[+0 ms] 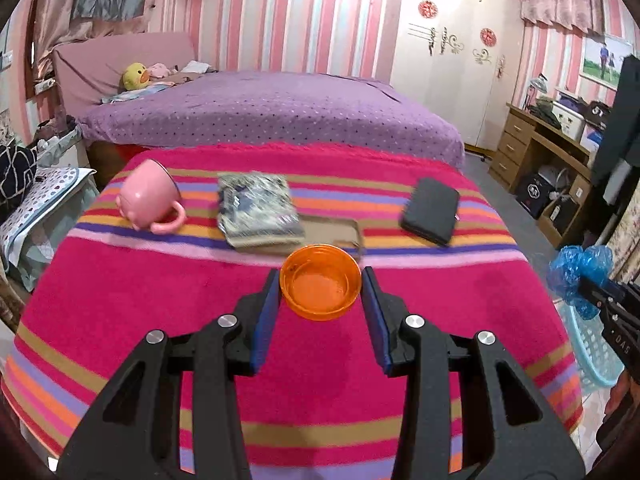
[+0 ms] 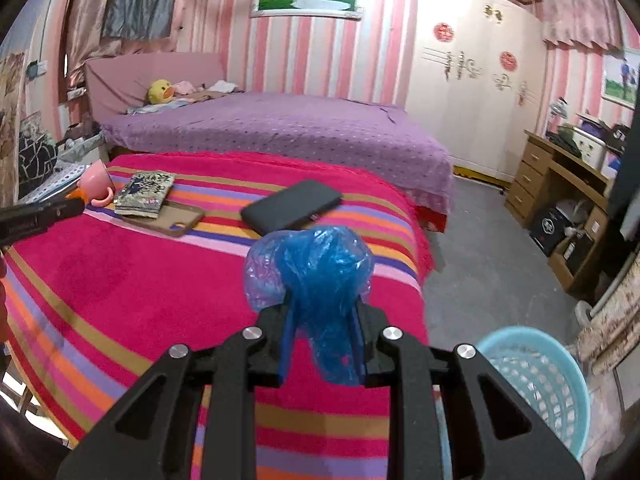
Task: Collect trash
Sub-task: 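Carry the orange lid and blue bag over the blue basket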
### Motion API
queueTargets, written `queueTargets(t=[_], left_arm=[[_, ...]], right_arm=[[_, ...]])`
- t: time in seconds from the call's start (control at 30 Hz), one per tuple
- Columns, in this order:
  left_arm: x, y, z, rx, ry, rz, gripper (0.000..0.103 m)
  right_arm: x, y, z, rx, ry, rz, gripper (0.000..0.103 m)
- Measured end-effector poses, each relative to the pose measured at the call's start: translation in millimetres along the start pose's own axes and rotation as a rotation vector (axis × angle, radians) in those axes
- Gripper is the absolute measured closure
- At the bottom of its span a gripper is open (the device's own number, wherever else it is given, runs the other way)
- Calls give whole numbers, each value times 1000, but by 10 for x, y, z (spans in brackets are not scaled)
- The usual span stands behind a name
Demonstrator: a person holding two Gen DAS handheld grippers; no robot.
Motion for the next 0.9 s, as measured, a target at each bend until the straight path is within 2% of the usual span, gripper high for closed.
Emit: queueTargets(t=[0.23,0.43,0.77,0.9], left_arm=[[166,-119,330,-23,52,28,64],[241,-143,583,-24,96,35,64],[240,-249,1124,61,108,44,64],[168,-257,1466,93,139,55,64]], right_arm=[[66,-117,238,-15,23,19,79],[190,-170,500,15,23,5,79],[308,-359,1216,100,108,17,79],[373,-448,1590,147,157,23,79]])
Point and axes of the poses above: each gripper's, at about its wrist camera, not at the fingertips, and y roughly the way its jaws point, z to its right, x to its underside, the point moved 8 cm from there along y, roughly the way its jaws point, and after that the axes turned 8 degrees about -x, right-handed, at the moved point
